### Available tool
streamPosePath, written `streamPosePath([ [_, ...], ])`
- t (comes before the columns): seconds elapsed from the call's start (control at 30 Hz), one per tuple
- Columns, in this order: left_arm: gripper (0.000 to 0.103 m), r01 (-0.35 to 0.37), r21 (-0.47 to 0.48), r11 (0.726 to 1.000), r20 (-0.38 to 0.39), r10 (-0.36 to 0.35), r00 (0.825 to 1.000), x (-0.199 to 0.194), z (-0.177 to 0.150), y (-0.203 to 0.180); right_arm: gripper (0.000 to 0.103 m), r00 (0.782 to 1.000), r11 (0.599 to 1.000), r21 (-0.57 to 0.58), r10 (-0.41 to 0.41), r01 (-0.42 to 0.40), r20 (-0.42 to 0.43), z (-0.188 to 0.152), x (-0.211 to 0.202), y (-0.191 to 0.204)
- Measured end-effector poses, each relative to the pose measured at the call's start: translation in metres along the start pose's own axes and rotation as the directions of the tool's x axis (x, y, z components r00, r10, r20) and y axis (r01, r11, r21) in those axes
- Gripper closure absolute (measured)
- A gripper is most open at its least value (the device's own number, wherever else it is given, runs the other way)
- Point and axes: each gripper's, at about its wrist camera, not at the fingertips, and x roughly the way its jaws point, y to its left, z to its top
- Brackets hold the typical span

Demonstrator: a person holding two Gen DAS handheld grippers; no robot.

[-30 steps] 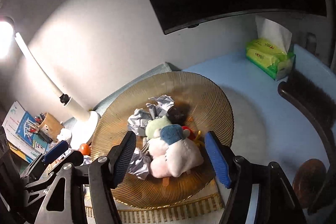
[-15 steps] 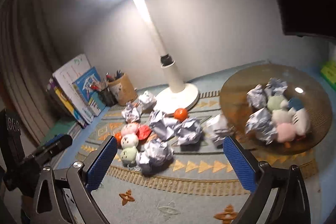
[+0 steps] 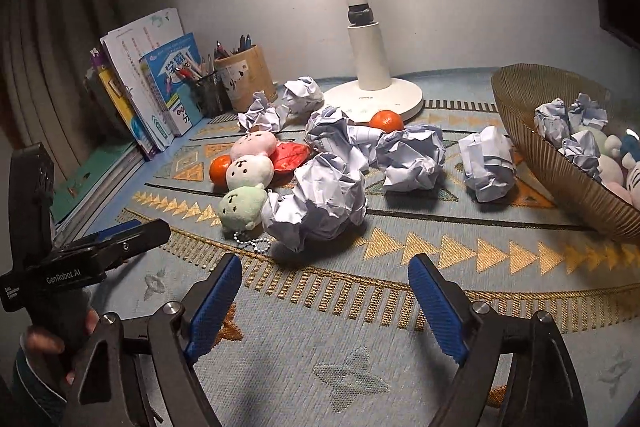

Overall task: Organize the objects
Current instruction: 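Grasp the pink-white-green plush with the left tool while the right grasps a paper ball, then carry the plush and paper ball into the amber bowl and open both tools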

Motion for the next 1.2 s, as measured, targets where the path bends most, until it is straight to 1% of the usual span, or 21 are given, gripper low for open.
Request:
streamPosePath([
  [0.07, 0.001, 0.034, -0.005, 0.999, -0.002, -0.034, 0.999, 0.003, 0.01, -0.006, 0.019, 0.999, 1.0, -0.007, -0.004, 0.003, -0.04, 0.004, 0.004, 0.002],
  [0.13, 0.001, 0.048, -0.002, 0.999, -0.013, -0.048, 0.999, 0.01, 0.023, -0.015, 0.019, 0.997, 1.0, -0.02, -0.01, 0.009, -0.071, 0.014, 0.003, 0.006],
  [0.2, 0.001, 0.054, -0.007, 0.999, -0.029, -0.054, 0.998, 0.023, 0.035, -0.023, 0.019, 0.996, 0.999, -0.038, -0.037, 0.034, -0.083, 0.03, 0.002, 0.008],
  [0.23, 0.003, 0.057, -0.016, 0.998, -0.042, -0.057, 0.997, 0.031, 0.041, -0.025, 0.019, 0.996, 0.998, -0.054, -0.034, 0.029, -0.086, 0.038, 0.004, 0.009],
  [0.3, 0.011, 0.057, -0.036, 0.998, -0.076, -0.06, 0.995, 0.05, 0.049, -0.028, 0.019, 0.994, 0.997, -0.082, -0.002, -0.007, -0.109, 0.048, 0.015, 0.011],
  [0.33, 0.023, 0.057, -0.045, 0.997, -0.104, -0.061, 0.993, 0.061, 0.05, -0.029, 0.019, 0.993, 0.996, -0.086, 0.001, -0.012, -0.122, 0.051, 0.023, 0.01],
  [0.37, 0.026, 0.056, -0.05, 0.997, -0.13, -0.062, 0.99, 0.071, 0.051, -0.031, 0.019, 0.992, 0.996, -0.086, 0.002, -0.013, -0.128, 0.052, 0.031, 0.009],
  [0.47, 0.027, 0.025, -0.043, 0.999, -0.159, -0.032, 0.987, 0.089, 0.046, -0.035, 0.019, 0.989, 0.997, -0.081, 0.007, -0.019, -0.146, 0.053, 0.055, 0.008],
  [0.5, 0.033, 0.018, -0.035, 0.999, -0.153, -0.023, 0.988, 0.091, 0.044, -0.036, 0.021, 0.988, 0.997, -0.081, 0.001, -0.013, -0.154, 0.053, 0.062, 0.007],
  [0.53, 0.049, 0.012, -0.024, 1.0, -0.15, -0.016, 0.989, 0.092, 0.042, -0.038, 0.032, 0.986, 0.996, -0.085, 0.0, -0.014, -0.164, 0.051, 0.067, 0.008],
  [0.57, 0.062, 0.002, -0.007, 1.0, -0.157, -0.003, 0.988, 0.094, 0.041, -0.039, 0.038, 0.985, 0.996, -0.081, 0.022, -0.036, -0.173, 0.05, 0.07, 0.007],
  [0.6, 0.062, -0.003, 0.01, 1.0, -0.154, 0.005, 0.988, 0.093, 0.039, -0.04, 0.042, 0.985, 0.996, -0.07, 0.049, -0.061, -0.166, 0.05, 0.069, 0.007],
  [0.7, 0.062, 0.021, 0.014, 1.0, -0.133, -0.019, 0.991, 0.083, 0.036, -0.041, 0.051, 0.992, 0.994, -0.1, 0.024, -0.037, -0.125, 0.048, 0.057, 0.008],
  [0.73, 0.062, 0.033, 0.017, 0.999, -0.122, -0.031, 0.992, 0.077, 0.034, -0.042, 0.052, 0.993, 0.995, -0.094, 0.025, -0.036, -0.115, 0.047, 0.05, 0.007],
  [0.87, 0.062, 0.058, 0.068, 0.996, -0.096, -0.051, 0.994, 0.043, 0.019, -0.048, 0.052, 0.998, 0.997, -0.061, 0.035, -0.039, -0.057, 0.038, 0.009, -0.005],
  [0.97, 0.062, 0.062, 0.06, 0.996, -0.089, -0.057, 0.994, 0.029, 0.006, -0.042, 0.051, 1.0, 0.999, -0.037, -0.003, 0.003, -0.007, 0.022, -0.02, -0.023],
  [1.0, 0.062, 0.076, 0.049, 0.996, -0.089, -0.071, 0.993, 0.028, 0.001, -0.038, 0.05, 1.0, 1.0, -0.021, -0.017, 0.016, -0.013, 0.015, -0.022, -0.031],
  [1.07, 0.062, 0.097, 0.023, 0.995, -0.09, -0.094, 0.991, 0.029, -0.006, -0.033, 0.05, 0.999, 1.0, 0.02, -0.008, 0.008, -0.037, 0.002, -0.022, -0.046],
  [1.1, 0.062, 0.095, 0.027, 0.995, -0.082, -0.093, 0.992, 0.031, -0.007, -0.031, 0.049, 0.999, 0.999, 0.033, -0.012, 0.013, -0.041, -0.003, -0.021, -0.052],
  [1.17, 0.062, 0.066, 0.062, 0.996, -0.056, -0.062, 0.996, 0.027, -0.007, -0.037, 0.047, 0.998, 0.998, 0.046, -0.028, 0.031, -0.063, -0.012, -0.024, -0.058],
  [1.2, 0.062, 0.067, 0.074, 0.995, -0.04, -0.064, 0.997, 0.025, -0.007, -0.038, 0.04, 0.998, 0.999, 0.044, -0.027, 0.03, -0.064, -0.015, -0.029, -0.059],
])
